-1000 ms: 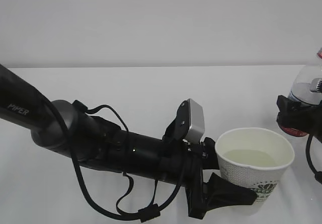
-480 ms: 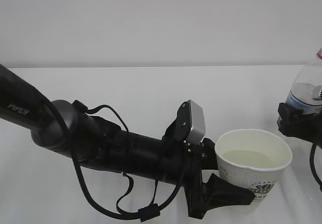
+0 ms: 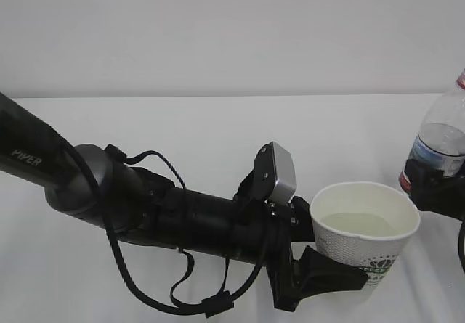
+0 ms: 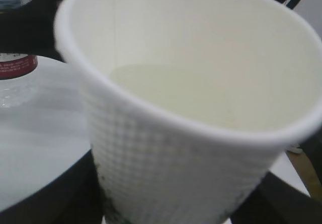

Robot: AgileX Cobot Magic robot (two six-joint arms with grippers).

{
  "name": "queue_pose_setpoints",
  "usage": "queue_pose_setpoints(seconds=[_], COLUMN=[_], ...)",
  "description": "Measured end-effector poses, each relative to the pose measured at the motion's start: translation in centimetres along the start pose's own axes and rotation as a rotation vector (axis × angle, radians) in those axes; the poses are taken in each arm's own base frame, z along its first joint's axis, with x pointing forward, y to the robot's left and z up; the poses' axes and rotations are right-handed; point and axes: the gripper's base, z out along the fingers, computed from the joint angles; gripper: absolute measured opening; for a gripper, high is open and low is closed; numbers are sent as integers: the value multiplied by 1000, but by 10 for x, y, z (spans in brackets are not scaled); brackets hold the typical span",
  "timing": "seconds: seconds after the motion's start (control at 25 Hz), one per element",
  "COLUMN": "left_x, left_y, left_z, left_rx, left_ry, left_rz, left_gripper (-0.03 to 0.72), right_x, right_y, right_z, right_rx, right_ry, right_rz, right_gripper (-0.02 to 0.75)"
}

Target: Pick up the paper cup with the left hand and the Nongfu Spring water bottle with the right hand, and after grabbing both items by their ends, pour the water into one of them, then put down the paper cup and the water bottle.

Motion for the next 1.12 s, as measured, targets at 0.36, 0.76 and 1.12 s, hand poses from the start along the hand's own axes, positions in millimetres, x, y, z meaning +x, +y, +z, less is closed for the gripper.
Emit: queue_pose_setpoints(seconds=[0.36, 0.76, 1.12], left_x=[0, -1, 0], left_y=[0, 3, 10], left_z=[0, 0, 0], left_rx=[-4, -36, -111], left_ry=[0, -9, -7], left_rz=[-2, -19, -55], left_gripper=[484, 483, 483], right_x=[5, 9, 2], right_y=[7, 7, 4], right_z=[-20, -33, -45], right_rx=[-71, -72, -35], right_ry=[28, 48, 11], right_rz=[-32, -31, -17], right_gripper=[592, 592, 592])
